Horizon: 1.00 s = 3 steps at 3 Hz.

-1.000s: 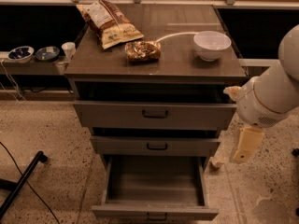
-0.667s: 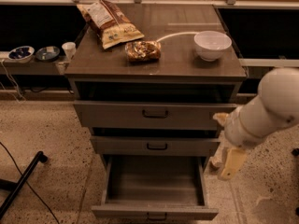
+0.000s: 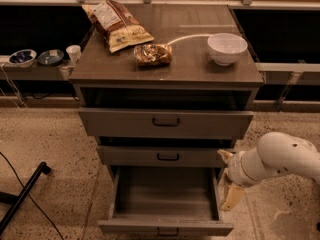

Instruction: Close bottom drawer

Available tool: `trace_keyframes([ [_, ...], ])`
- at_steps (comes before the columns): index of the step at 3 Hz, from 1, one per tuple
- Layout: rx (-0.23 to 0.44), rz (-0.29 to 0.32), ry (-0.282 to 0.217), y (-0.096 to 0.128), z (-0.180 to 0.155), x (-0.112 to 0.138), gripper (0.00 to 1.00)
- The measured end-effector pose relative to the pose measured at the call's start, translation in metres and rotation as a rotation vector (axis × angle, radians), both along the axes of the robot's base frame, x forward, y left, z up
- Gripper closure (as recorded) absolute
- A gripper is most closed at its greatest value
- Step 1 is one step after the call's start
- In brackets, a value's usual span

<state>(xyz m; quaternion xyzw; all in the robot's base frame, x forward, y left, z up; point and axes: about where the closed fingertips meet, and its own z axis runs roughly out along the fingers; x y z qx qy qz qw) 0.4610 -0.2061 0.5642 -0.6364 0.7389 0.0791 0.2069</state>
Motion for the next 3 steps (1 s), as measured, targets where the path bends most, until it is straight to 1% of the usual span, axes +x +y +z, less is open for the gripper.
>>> trace_keyframes([
  [1,0.01,0.011,0.011,0.002,-0.013,0.0,0.0],
  [2,0.065,0.092,-0.042,0.016,-0.073,-0.008,0.0],
  [3,0.118,0.2,-0.103,0.026,-0.127,-0.027,0.0],
])
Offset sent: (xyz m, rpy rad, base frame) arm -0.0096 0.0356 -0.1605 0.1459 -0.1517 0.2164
